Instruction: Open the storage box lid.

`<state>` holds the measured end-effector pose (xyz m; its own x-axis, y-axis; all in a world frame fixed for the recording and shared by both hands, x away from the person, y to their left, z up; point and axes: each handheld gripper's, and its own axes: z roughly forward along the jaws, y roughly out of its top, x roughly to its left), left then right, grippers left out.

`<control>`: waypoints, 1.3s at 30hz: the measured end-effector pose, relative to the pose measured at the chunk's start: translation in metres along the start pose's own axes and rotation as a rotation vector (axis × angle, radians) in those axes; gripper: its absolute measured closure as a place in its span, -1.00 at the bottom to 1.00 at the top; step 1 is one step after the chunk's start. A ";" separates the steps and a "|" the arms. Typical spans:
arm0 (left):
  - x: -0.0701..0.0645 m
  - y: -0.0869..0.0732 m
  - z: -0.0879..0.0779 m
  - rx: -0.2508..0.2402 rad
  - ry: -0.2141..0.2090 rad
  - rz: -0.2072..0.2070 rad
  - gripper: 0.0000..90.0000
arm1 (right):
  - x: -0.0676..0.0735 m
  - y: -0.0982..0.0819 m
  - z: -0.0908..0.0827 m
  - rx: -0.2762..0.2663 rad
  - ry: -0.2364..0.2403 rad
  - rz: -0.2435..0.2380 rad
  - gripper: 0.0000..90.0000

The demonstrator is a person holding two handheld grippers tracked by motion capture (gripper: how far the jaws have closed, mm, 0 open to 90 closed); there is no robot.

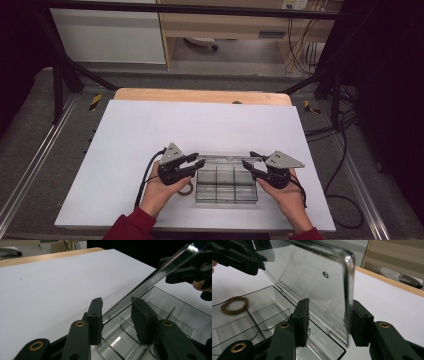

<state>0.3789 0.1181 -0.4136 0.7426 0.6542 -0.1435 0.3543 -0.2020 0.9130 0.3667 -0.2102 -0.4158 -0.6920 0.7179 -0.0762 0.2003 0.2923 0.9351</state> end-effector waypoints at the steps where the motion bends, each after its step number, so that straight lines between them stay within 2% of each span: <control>1: 0.000 0.000 0.000 -0.001 0.003 -0.002 0.38 | -0.001 0.001 0.001 -0.001 -0.003 0.003 0.25; 5: 0.003 0.002 0.002 -0.003 0.009 -0.010 0.42 | -0.004 0.002 0.004 -0.009 -0.011 0.010 0.26; 14: 0.006 0.007 0.008 0.000 0.018 0.001 0.46 | -0.009 0.003 0.008 -0.015 -0.019 0.018 0.29; 39: 0.017 0.009 0.027 0.022 0.015 -0.032 0.48 | -0.022 0.005 0.025 -0.021 -0.019 0.059 0.21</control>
<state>0.4105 0.1079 -0.4179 0.7218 0.6717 -0.1667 0.3905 -0.1963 0.8994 0.4002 -0.2093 -0.4183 -0.6661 0.7454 -0.0265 0.2263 0.2359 0.9451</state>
